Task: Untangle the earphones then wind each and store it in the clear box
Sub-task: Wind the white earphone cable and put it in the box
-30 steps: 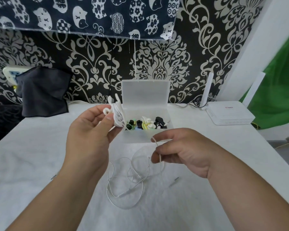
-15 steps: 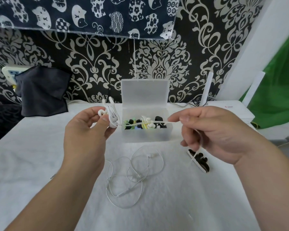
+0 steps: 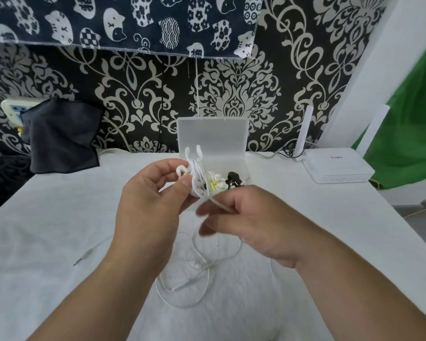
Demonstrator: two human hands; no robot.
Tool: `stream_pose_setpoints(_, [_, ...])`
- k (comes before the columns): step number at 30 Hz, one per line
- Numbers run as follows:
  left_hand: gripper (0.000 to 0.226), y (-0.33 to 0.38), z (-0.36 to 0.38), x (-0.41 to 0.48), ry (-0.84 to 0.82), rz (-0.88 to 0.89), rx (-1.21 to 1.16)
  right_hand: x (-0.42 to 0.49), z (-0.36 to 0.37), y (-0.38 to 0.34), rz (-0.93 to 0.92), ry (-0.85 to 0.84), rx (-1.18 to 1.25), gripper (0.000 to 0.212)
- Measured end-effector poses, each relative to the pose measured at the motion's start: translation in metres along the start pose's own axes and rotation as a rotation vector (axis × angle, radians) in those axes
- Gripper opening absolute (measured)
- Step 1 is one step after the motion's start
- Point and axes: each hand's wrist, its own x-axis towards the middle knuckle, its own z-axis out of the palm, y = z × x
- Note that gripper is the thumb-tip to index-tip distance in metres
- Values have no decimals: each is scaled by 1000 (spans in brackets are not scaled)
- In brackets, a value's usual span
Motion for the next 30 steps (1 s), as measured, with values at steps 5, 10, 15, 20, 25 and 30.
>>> stream_pose_setpoints(5, [17,-1,-2,-1,58,67,200,-1,8,-3,16,-4,75,30])
stream_pose_setpoints(10, [25,0,-1,-4,33,189,449,-3,7,-7,47,1,107,34])
stream_pose_setpoints(15, [26,-1,-2,-9,-71,254,694,-9,-4,-14,-43,59,153,32])
stream_pose_setpoints(20, [27,-1,-2,-8,-209,139,630,-11,-22,-13,-120,317,-28,25])
stream_pose_setpoints(25, [25,-2,0,-9,-344,81,530,-11,-37,-5,-143,501,61,14])
stream_pose_setpoints(30, [22,-3,2,-9,-412,30,279,-3,-34,7,-17,448,131,23])
